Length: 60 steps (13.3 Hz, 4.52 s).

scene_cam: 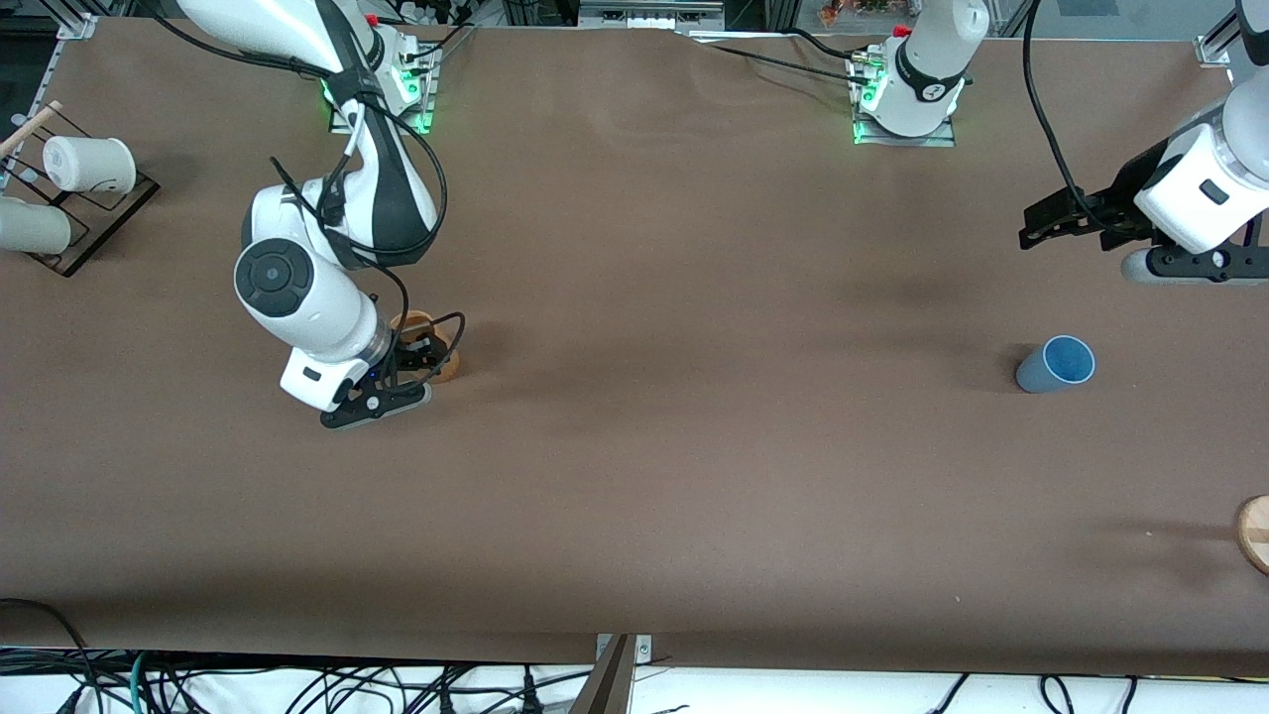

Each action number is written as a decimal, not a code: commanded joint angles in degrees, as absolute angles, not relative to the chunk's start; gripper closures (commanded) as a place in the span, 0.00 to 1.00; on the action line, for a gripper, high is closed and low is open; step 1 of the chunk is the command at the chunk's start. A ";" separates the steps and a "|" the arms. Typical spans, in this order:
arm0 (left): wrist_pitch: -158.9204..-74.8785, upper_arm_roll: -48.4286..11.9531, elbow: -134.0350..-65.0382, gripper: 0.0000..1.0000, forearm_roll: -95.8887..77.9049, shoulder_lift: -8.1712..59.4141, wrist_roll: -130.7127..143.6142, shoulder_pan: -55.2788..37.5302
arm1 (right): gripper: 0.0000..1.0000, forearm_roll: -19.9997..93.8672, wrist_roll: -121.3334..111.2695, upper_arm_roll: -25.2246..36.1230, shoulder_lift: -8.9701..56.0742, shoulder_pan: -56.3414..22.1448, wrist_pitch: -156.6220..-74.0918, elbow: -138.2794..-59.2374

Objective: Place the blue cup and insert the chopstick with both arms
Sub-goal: 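Grasp the pink chopstick with the right gripper while the left gripper reaches the blue cup, then lift the chopstick from the tan cup while the left gripper grasps the blue cup, then carry the blue cup with the left gripper to the table middle and release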

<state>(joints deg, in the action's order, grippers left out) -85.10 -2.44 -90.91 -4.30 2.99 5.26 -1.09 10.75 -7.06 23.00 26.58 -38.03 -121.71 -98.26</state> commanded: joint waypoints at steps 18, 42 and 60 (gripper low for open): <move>-126.01 1.13 -113.71 0.00 9.14 16.53 -6.67 1.32 | 0.80 13.27 -7.12 23.56 21.97 -37.27 -121.03 -105.56; -141.16 12.74 -126.48 1.00 -0.18 16.96 -16.70 -0.88 | 1.00 12.57 -1.15 23.91 20.13 -37.53 -84.73 -73.65; -123.93 -13.54 -97.76 1.00 -5.27 29.16 38.98 -19.22 | 1.00 12.13 2.64 23.47 20.30 -39.46 -84.11 -73.92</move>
